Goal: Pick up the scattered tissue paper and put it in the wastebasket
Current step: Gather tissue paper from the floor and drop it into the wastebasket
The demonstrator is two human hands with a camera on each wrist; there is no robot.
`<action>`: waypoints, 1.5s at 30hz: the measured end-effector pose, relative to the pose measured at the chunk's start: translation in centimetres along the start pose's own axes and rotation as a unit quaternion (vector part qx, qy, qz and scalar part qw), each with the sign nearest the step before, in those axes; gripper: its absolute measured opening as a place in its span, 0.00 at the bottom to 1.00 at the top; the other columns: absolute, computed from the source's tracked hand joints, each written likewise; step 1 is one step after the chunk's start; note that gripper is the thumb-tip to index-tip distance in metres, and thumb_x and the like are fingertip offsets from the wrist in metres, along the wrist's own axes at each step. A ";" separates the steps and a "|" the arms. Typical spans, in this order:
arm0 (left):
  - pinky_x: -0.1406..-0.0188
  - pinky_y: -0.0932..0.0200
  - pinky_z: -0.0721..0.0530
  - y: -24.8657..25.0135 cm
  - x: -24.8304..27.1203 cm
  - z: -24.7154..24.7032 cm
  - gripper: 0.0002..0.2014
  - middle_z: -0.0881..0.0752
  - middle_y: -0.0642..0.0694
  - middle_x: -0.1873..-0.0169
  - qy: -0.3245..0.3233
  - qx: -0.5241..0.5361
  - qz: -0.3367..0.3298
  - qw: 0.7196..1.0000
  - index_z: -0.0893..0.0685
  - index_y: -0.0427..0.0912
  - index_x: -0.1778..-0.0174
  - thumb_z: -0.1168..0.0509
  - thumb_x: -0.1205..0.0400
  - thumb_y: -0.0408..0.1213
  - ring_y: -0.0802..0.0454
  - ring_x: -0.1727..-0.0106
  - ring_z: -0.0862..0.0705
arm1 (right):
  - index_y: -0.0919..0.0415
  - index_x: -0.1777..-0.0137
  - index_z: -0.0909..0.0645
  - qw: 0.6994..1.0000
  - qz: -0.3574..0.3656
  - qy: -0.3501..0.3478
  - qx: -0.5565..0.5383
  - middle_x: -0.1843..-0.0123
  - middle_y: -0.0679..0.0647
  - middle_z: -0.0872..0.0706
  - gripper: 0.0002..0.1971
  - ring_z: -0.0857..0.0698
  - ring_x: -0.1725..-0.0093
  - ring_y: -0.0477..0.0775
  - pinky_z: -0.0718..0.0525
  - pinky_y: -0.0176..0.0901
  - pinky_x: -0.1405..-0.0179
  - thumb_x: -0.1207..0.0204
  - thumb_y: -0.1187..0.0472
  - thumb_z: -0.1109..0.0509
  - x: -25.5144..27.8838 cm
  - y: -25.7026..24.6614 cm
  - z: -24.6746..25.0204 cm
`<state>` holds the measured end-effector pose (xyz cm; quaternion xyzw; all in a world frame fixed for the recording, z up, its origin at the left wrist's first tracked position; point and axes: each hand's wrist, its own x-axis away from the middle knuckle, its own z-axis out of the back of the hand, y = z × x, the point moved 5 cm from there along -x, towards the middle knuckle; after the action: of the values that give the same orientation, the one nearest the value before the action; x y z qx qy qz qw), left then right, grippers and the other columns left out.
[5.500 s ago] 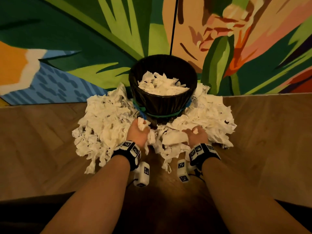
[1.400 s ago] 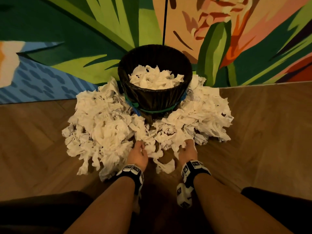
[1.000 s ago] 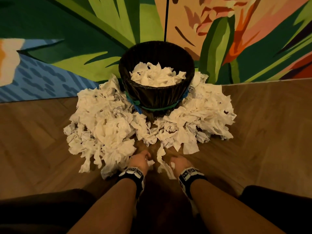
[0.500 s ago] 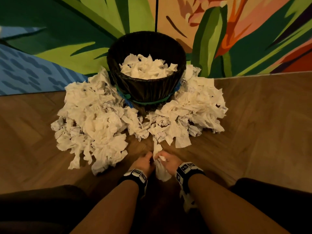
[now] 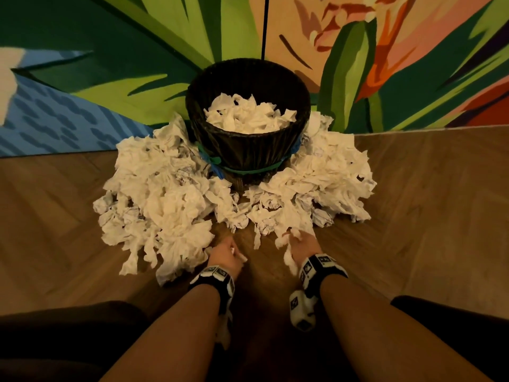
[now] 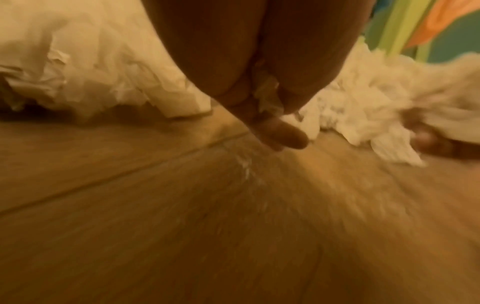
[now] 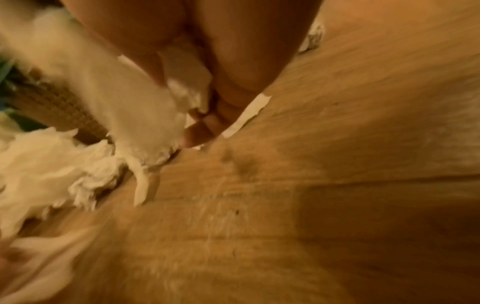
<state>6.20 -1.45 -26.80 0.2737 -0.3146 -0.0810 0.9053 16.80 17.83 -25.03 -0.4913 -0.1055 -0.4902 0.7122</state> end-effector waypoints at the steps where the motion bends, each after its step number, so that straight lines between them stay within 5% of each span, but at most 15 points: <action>1: 0.54 0.50 0.11 0.2 0.0 0.4 0.11 0.14 0.45 0.58 0.013 0.017 -0.005 1.000 0.25 0.51 0.60 0.37 0.19 0.28 0.49 0.57 0.13 | 0.64 0.24 0.26 0.999 -0.005 0.017 -0.028 0.25 0.61 0.23 0.24 0.19 0.37 0.58 0.26 0.54 0.27 0.13 0.50 0.42 0.3 -0.1 0.4; 4: 0.51 0.47 0.11 1.3 0.2 1.3 0.06 0.14 0.47 0.60 0.026 0.057 -0.016 0.998 0.23 0.53 0.60 0.37 0.19 0.37 0.47 0.59 0.14 | 0.62 0.25 0.26 0.990 -0.013 0.061 -0.127 0.31 0.58 0.18 0.29 0.16 0.37 0.62 0.18 0.56 0.36 0.21 0.47 0.29 0.4 0.2 1.1; 8: 0.46 0.57 0.15 4.1 0.9 2.6 0.13 0.16 0.53 0.46 0.035 0.036 -0.110 0.993 0.18 0.59 0.60 0.31 0.20 0.32 0.48 0.46 0.14 | 0.58 0.36 0.24 0.982 0.031 0.081 -0.168 0.56 0.56 0.11 0.13 0.13 0.71 0.44 0.14 0.41 0.74 0.18 0.60 0.31 0.4 -1.6 2.3; 11: 0.37 0.59 0.20 9.2 2.1 5.4 0.17 0.17 0.52 0.39 0.037 0.019 -0.234 0.971 0.16 0.59 0.47 0.37 0.17 0.27 0.55 0.41 0.18 | 0.54 0.31 0.22 0.971 0.055 0.137 -0.188 0.42 0.57 0.12 0.25 0.12 0.55 0.54 0.12 0.53 0.58 0.22 0.40 0.31 1.3 -4.9 5.2; 13: 0.52 0.59 0.13 13.5 3.2 8.3 0.16 0.14 0.54 0.50 0.055 0.014 -0.307 0.950 0.17 0.58 0.43 0.39 0.15 0.30 0.62 0.56 0.17 | 0.56 0.32 0.20 0.954 0.074 0.175 -0.234 0.36 0.55 0.16 0.32 0.16 0.42 0.60 0.17 0.55 0.47 0.24 0.31 0.39 2.1 -7.7 7.5; 15: 0.72 0.67 0.21 17.8 4.7 12.1 0.08 0.17 0.57 0.66 0.123 0.031 -0.374 0.919 0.19 0.58 0.46 0.41 0.13 0.40 0.67 0.70 0.20 | 0.54 0.41 0.18 0.921 0.137 0.176 -0.318 0.46 0.52 0.16 0.27 0.19 0.50 0.54 0.22 0.46 0.57 0.21 0.35 0.46 3.0 -11.5 9.9; 18: 0.81 0.72 0.31 22.5 5.8 18.1 0.10 0.26 0.58 0.75 0.242 0.140 -0.424 0.862 0.25 0.57 0.55 0.49 0.11 0.50 0.65 0.78 0.26 | 0.58 0.38 0.19 0.892 0.238 0.196 -0.332 0.46 0.49 0.21 0.18 0.23 0.48 0.48 0.27 0.25 0.60 0.14 0.52 0.47 4.4 -17.5 13.5; 21: 0.71 0.59 0.30 24.5 3.4 22.3 0.10 0.26 0.54 0.69 0.260 0.203 -0.383 0.863 0.25 0.46 0.45 0.51 0.13 0.40 0.62 0.72 0.28 | 0.54 0.42 0.19 0.857 0.351 0.205 -0.316 0.41 0.50 0.20 0.14 0.22 0.45 0.44 0.27 0.18 0.57 0.15 0.67 0.45 6.0 -22.9 15.2; 25: 0.60 0.52 0.22 23.9 -0.6 24.2 0.14 0.16 0.44 0.53 0.216 0.059 -0.338 0.914 0.30 0.43 0.37 0.48 0.16 0.27 0.44 0.56 0.17 | 0.48 0.45 0.25 0.812 0.437 0.219 -0.320 0.46 0.50 0.14 0.15 0.16 0.49 0.43 0.20 0.27 0.51 0.20 0.71 0.34 7.3 -26.9 13.7; 28: 0.64 0.53 0.22 22.7 -2.3 24.1 0.12 0.14 0.47 0.53 0.220 0.019 -0.302 0.927 0.27 0.49 0.44 0.43 0.17 0.27 0.46 0.56 0.16 | 0.43 0.55 0.19 0.837 0.442 0.251 -0.202 0.58 0.41 0.13 0.08 0.15 0.57 0.40 0.17 0.37 0.54 0.25 0.59 0.25 6.2 -28.0 11.7; 30: 0.62 0.58 0.22 22.3 -3.0 23.3 0.10 0.12 0.50 0.55 0.212 0.019 -0.287 0.934 0.23 0.50 0.53 0.41 0.18 0.28 0.49 0.56 0.15 | 0.46 0.54 0.12 0.862 0.436 0.254 -0.051 0.54 0.45 0.11 0.03 0.14 0.53 0.45 0.17 0.40 0.49 0.27 0.53 0.24 4.4 -28.2 10.7; 32: 0.64 0.61 0.25 22.1 -3.3 22.5 0.11 0.11 0.50 0.57 0.208 -0.027 -0.277 0.938 0.17 0.50 0.57 0.40 0.20 0.29 0.50 0.60 0.17 | 0.50 0.54 0.10 0.866 0.431 0.230 0.101 0.51 0.52 0.11 0.07 0.15 0.48 0.54 0.18 0.47 0.42 0.25 0.51 0.29 2.8 -27.9 9.6; 36: 0.71 0.65 0.30 22.0 -3.0 22.4 0.14 0.14 0.50 0.62 0.226 -0.030 -0.295 0.928 0.11 0.47 0.55 0.42 0.19 0.29 0.56 0.68 0.23 | 0.57 0.74 0.19 0.801 0.455 0.256 0.293 0.68 0.52 0.15 0.25 0.19 0.56 0.57 0.32 0.53 0.25 0.24 0.47 0.50 1.9 -27.1 7.9; 41: 0.35 0.57 0.31 19.8 -1.6 24.5 0.14 0.15 0.47 0.44 0.342 0.010 -0.341 0.876 0.15 0.46 0.48 0.41 0.24 0.29 0.43 0.36 0.24 | 0.45 0.46 0.11 0.833 0.470 0.204 0.210 0.38 0.50 0.13 0.24 0.25 0.31 0.49 0.47 0.50 0.18 0.20 0.45 0.52 1.4 -26.6 7.8; 45: 0.38 0.51 0.29 13.0 -2.1 24.7 0.15 0.18 0.46 0.42 0.458 0.129 -0.172 0.863 0.21 0.47 0.44 0.39 0.25 0.30 0.42 0.37 0.27 | 0.38 0.32 0.22 0.855 0.470 0.216 -0.044 0.21 0.51 0.29 0.18 0.35 0.22 0.43 0.38 0.40 0.25 0.18 0.49 0.44 2.0 -26.0 9.4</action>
<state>-11.00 -0.87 -4.64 0.4441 0.1799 -0.0593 0.8757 0.07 23.18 -3.61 -0.3945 0.3162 -0.1955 0.8403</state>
